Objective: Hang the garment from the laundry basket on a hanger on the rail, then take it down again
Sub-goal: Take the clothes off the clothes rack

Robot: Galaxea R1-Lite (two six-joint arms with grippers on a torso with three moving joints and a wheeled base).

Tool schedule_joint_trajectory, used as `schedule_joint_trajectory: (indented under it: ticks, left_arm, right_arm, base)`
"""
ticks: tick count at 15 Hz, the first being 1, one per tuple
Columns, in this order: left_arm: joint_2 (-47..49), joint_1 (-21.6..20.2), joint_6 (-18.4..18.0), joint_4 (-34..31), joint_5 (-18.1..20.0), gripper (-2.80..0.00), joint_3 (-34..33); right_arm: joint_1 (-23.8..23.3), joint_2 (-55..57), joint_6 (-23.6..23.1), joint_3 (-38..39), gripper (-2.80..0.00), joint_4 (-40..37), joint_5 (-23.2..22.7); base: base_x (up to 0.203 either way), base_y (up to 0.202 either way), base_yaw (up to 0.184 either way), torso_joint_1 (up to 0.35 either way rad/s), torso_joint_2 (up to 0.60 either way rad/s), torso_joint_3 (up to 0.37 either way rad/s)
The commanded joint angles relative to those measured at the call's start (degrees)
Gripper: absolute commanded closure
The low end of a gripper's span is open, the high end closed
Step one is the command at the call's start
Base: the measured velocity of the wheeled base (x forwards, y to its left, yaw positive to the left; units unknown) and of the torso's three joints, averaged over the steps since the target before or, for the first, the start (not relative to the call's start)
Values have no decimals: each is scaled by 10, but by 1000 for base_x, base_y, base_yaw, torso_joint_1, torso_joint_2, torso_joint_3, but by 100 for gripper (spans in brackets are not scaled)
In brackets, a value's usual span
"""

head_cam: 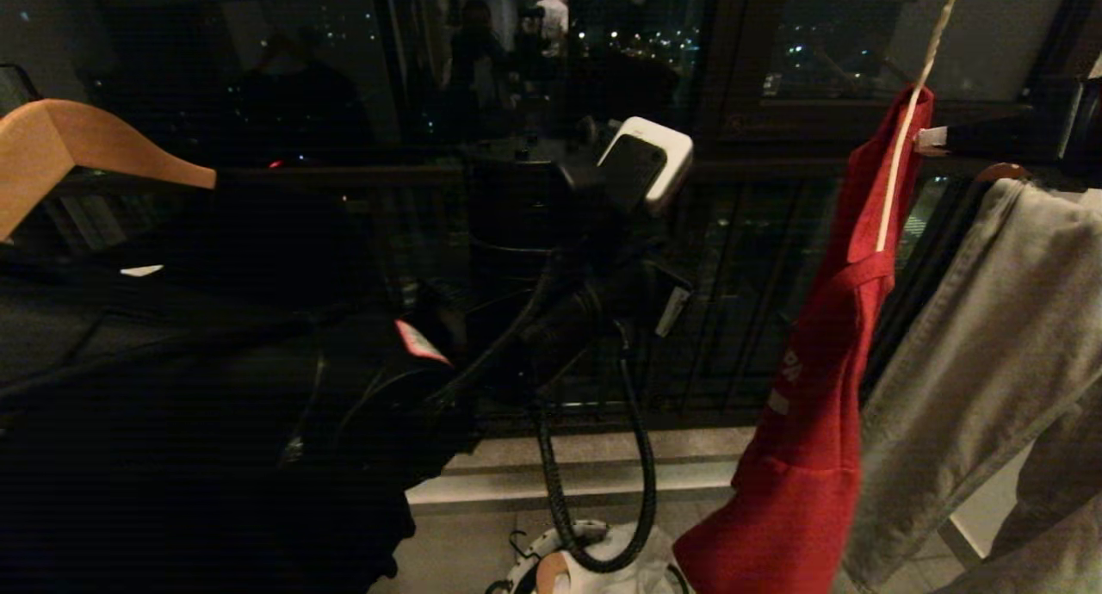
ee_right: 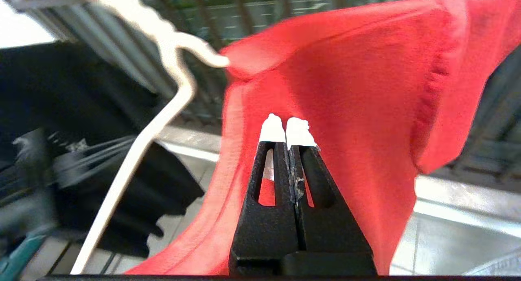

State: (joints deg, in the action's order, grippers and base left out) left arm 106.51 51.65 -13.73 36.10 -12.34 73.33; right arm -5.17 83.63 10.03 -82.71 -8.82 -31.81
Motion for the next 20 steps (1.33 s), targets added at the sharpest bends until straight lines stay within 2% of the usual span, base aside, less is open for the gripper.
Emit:
schedule_joint_trajectory:
  ticks: [1,3,5,6,12,14,16,20]
  left_arm:
    - [-81,-10,3,4,-1,0,-87]
    - [-135,-17,24,6,-4,0,-154]
    - [-160,-26,54,6,-10,0,-190]
    - [-161,-28,61,6,-11,0,-203]
    - [-152,-29,89,23,-11,0,-259]
    - [-153,-39,89,48,-10,0,-275]
    - [-156,-47,88,62,-10,0,-275]
    - [-163,-49,86,62,-10,0,-275]
  right_arm:
    - [-8,-11,2,11,0,-1,-2]
    - [-8,-23,1,15,0,-1,-5]
    - [-4,-30,0,20,0,-1,-6]
    - [-1,-29,0,20,-280,-1,-5]
    - [-1,-24,-1,19,-280,5,6]
    - [-2,-9,-3,19,-280,23,45]
    - [-10,-6,-4,19,-280,26,58]
    - [-10,-1,-40,19,-280,24,68]
  base:
    - [0,0,0,0,0,0]
    - [0,0,0,0,0,0]
    - [0,0,0,0,0,0]
    - [0,0,0,0,0,0]
    - [0,0,0,0,0,0]
    - [0,0,0,0,0,0]
    - [0,0,0,0,0,0]
    - [0,0,0,0,0,0]
